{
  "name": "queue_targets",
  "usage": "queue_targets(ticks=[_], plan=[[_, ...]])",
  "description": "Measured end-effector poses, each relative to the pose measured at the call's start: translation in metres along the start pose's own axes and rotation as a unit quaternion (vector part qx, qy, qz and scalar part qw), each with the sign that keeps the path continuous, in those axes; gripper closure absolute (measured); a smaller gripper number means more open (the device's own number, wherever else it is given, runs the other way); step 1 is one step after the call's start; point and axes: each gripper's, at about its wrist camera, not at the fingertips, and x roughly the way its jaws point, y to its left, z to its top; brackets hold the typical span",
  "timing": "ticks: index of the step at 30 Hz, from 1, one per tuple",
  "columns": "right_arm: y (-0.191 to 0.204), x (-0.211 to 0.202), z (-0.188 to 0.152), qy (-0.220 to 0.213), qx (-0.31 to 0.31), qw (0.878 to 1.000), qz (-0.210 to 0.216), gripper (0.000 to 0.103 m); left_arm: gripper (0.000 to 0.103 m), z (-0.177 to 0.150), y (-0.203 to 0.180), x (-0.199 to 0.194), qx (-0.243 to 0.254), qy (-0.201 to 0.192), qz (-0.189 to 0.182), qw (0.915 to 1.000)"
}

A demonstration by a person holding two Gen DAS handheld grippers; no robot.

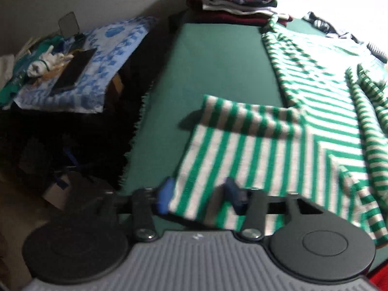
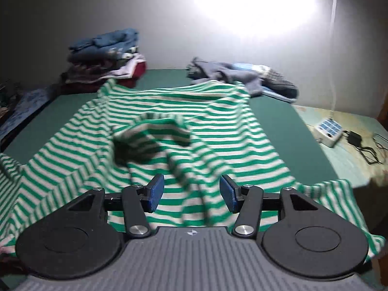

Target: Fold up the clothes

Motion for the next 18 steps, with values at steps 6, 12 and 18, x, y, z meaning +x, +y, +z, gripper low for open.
queue_targets(ticks=[6,12,18], plan=[[0.029,0.013,0.004,0.026,0.026,0.998,0.058,0.049,0.095,-0.009,-0.024,-0.005,0.018,-0.005,0.065,0.9977],[0.024,0.021,0.008,0.033,0.063,0.994,0.084,0.048,0.095,-0.013,-0.022,-0.012,0.015,0.007,0.106,0.9942],[0.001,0.019,0.002,0.037,0.061,0.995,0.067,0.048,0.091,-0.003,-0.03,-0.041,0.044,-0.009,0.116,0.9923]])
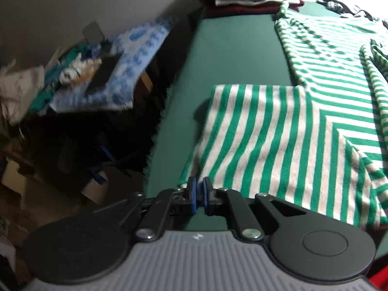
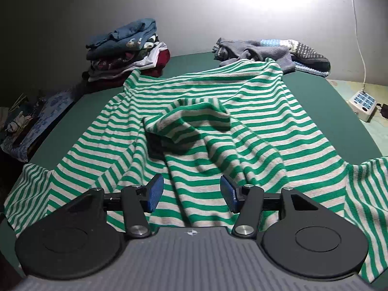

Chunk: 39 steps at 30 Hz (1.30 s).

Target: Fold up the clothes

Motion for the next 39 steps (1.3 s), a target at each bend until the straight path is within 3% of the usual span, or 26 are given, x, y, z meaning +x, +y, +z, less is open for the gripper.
queue_targets(ticks=[2,3,4,6,11,13,16,17,19,20,22,25,26,29,31,32,33,36,39], plan=[[-0.016,-0.005,0.003,-0.007,0.011,1.0,-0.012,0.048,0.077,0.018,0.007,-0.02,-0.018,-0.036,-0.018,0.9991],[-0.023,-0.006,0.006,-0.009,0.016,1.0,-0.015,0.05,0.053,0.029,0.002,-0.027,-0.022,-0.057,-0.029,0.9977],[-0.029,-0.006,0.008,-0.009,0.018,1.0,-0.016,0.052,0.043,0.041,-0.004,-0.034,-0.025,-0.079,-0.04,0.9958],[-0.038,0.0,0.018,-0.008,0.028,1.0,-0.007,0.058,0.042,0.062,-0.028,-0.039,-0.016,-0.107,-0.068,0.9917],[-0.032,0.022,0.046,-0.01,0.02,0.998,0.057,0.056,0.038,0.103,-0.129,-0.026,0.058,-0.127,-0.159,0.9774],[-0.023,0.039,0.056,-0.004,0.013,0.998,0.068,0.05,0.031,0.11,-0.172,-0.019,0.092,-0.121,-0.174,0.9729],[-0.011,0.071,0.065,0.026,0.012,0.997,0.073,0.05,0.031,0.106,-0.211,-0.009,0.112,-0.098,-0.194,0.9697],[-0.009,0.082,0.066,0.037,0.018,0.997,0.071,0.055,0.031,0.102,-0.218,-0.006,0.11,-0.089,-0.204,0.9688],[-0.01,0.097,0.067,0.055,0.031,0.995,0.075,0.097,0.03,0.092,-0.234,-0.003,0.11,-0.072,-0.218,0.9672],[-0.011,0.093,0.068,0.036,0.033,0.995,0.092,0.098,0.03,0.087,-0.239,0.0,0.109,-0.066,-0.219,0.9673],[-0.009,0.08,0.07,-0.016,0.013,0.99,0.137,0.098,0.026,0.079,-0.24,0.009,0.096,-0.045,-0.223,0.969],[-0.012,0.063,0.075,-0.081,-0.018,0.982,0.167,0.098,0.025,0.069,-0.238,0.018,0.083,-0.017,-0.217,0.9725],[-0.017,0.068,0.076,-0.067,-0.017,0.989,0.128,0.097,0.025,0.067,-0.235,0.019,0.081,-0.013,-0.213,0.9735],[-0.048,0.091,0.078,0.026,0.004,0.996,0.084,0.092,0.024,0.071,-0.222,0.012,0.066,-0.021,-0.211,0.975],[-0.074,0.081,0.076,0.016,0.058,0.99,0.129,0.083,0.021,0.083,-0.219,0.009,0.062,-0.036,-0.211,0.9748],[-0.087,0.076,0.076,0.009,0.086,0.985,0.152,0.073,0.02,0.089,-0.218,0.007,0.06,-0.043,-0.212,0.9745],[-0.09,0.073,0.075,0.003,0.088,0.986,0.142,0.061,0.019,0.095,-0.217,0.006,0.058,-0.051,-0.212,0.9742],[-0.09,0.07,0.074,-0.004,0.079,0.99,0.116,0.059,0.017,0.113,-0.224,0.004,0.066,-0.076,-0.223,0.9696],[-0.082,0.078,0.074,0.004,0.086,0.991,0.099,0.061,0.018,0.128,-0.251,0.005,0.112,-0.101,-0.235,0.96]])
